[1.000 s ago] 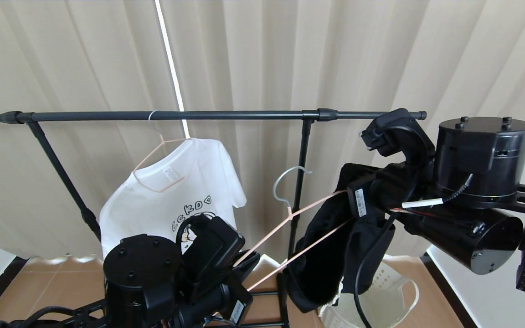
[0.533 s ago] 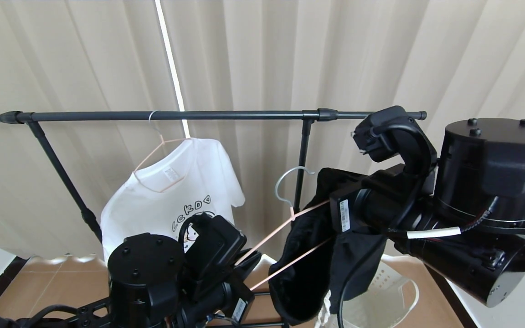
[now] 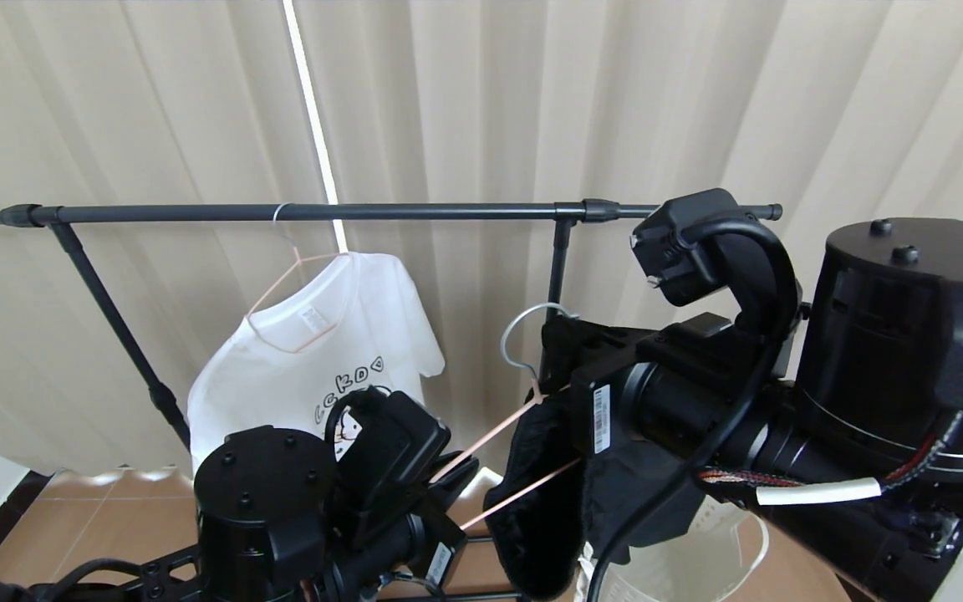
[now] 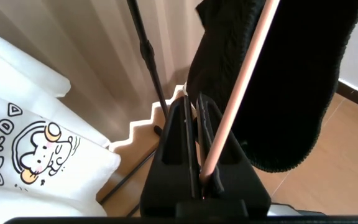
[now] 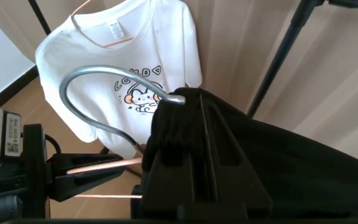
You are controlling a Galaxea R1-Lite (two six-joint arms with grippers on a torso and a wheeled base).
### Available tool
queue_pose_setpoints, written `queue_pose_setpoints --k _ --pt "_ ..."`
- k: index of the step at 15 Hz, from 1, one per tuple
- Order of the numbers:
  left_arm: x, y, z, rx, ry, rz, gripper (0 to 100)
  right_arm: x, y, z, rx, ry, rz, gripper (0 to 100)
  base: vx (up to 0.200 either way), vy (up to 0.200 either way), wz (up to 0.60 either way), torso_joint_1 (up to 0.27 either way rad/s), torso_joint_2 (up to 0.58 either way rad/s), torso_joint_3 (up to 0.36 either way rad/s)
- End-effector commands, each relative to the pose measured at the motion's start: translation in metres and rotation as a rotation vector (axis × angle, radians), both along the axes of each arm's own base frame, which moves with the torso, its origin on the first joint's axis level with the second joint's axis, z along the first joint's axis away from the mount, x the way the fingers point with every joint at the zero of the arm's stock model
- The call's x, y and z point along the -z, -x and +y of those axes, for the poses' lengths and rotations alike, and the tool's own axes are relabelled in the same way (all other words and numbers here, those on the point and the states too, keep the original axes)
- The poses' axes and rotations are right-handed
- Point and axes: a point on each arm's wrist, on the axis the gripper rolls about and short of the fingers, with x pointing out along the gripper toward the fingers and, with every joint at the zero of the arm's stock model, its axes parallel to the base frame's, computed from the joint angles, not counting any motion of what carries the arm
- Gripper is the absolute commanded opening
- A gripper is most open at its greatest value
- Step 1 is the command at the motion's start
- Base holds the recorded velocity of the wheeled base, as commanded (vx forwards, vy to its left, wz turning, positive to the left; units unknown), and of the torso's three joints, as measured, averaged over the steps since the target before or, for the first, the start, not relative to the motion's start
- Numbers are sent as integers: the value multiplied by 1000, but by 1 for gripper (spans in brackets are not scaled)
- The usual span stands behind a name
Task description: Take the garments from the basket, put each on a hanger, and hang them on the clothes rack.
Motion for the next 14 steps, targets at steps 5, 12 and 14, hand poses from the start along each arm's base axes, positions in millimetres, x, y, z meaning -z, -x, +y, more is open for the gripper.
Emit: queue_pose_setpoints --k 5,12,14 --pt "-4 1 3 -5 31 -25 0 -4 -9 -9 50 -9 -9 100 0 0 0 0 0 0" --pt "-8 5 6 0 58 -52 0 -19 -25 -14 103 -96 -69 100 0 0 0 0 0 0" --pt "-8 5 6 2 60 -54 0 -18 -27 -14 108 -93 -68 100 0 0 0 0 0 0"
